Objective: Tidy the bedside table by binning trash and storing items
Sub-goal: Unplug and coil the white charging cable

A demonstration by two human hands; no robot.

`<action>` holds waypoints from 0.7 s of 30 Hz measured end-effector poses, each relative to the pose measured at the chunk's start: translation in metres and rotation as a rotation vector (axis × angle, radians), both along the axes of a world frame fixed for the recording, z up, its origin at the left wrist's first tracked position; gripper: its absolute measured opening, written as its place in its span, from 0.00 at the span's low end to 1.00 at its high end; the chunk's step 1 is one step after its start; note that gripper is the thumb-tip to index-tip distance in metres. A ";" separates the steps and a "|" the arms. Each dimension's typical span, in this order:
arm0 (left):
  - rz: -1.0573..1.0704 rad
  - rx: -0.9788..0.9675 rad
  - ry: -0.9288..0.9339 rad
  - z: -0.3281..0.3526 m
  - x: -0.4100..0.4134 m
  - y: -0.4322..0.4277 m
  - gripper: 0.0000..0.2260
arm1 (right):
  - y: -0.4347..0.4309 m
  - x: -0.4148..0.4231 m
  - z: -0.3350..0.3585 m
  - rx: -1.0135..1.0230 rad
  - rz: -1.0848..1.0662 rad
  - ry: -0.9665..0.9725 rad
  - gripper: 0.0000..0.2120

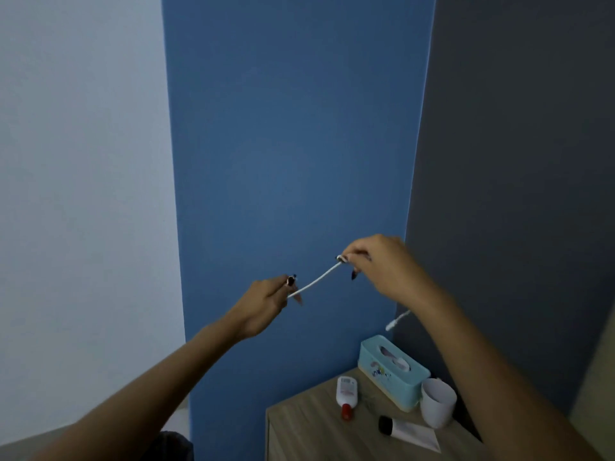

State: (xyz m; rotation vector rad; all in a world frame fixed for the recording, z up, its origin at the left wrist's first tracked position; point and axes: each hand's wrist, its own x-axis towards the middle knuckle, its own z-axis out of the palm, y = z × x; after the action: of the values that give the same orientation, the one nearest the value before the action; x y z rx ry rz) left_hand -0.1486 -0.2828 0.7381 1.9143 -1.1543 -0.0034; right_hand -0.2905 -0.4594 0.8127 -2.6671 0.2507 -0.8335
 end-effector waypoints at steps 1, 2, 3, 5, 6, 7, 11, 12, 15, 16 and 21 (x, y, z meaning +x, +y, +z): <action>-0.048 -0.066 0.128 0.004 -0.013 -0.001 0.19 | -0.008 0.003 0.002 0.005 0.002 -0.049 0.10; -0.115 -0.127 0.233 0.009 -0.026 -0.002 0.20 | -0.014 0.006 0.002 0.041 0.010 -0.092 0.10; -0.202 -0.202 0.335 0.015 -0.038 -0.005 0.19 | -0.018 0.011 0.000 0.112 0.030 -0.128 0.10; -0.383 -0.342 0.566 0.026 -0.055 -0.013 0.14 | -0.022 0.022 -0.008 0.288 0.053 -0.178 0.09; -0.455 -0.402 0.700 0.031 -0.062 -0.017 0.12 | -0.018 0.028 -0.013 0.374 0.054 -0.201 0.08; -0.516 -0.459 0.829 0.036 -0.068 -0.021 0.09 | -0.013 0.034 -0.020 0.456 0.068 -0.222 0.08; -0.625 -0.752 1.028 0.053 -0.067 -0.039 0.09 | 0.034 0.052 -0.057 0.568 0.048 -0.198 0.10; -0.586 -0.780 0.961 0.056 -0.062 -0.043 0.11 | 0.046 0.053 -0.068 0.503 0.035 -0.160 0.12; -0.270 -0.648 0.405 0.055 -0.036 -0.045 0.11 | 0.076 0.045 -0.092 0.432 0.143 -0.125 0.14; -0.160 -0.548 0.166 0.053 -0.029 -0.043 0.11 | 0.080 0.043 -0.095 0.439 0.177 -0.111 0.13; 0.013 0.021 -0.535 0.027 -0.002 -0.028 0.10 | 0.070 0.032 -0.086 0.239 0.182 0.069 0.11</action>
State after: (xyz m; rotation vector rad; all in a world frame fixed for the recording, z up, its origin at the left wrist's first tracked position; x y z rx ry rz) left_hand -0.1502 -0.3103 0.7650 2.0004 -1.4887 0.5333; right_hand -0.2584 -0.3893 0.7266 -2.4536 0.1134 -0.6145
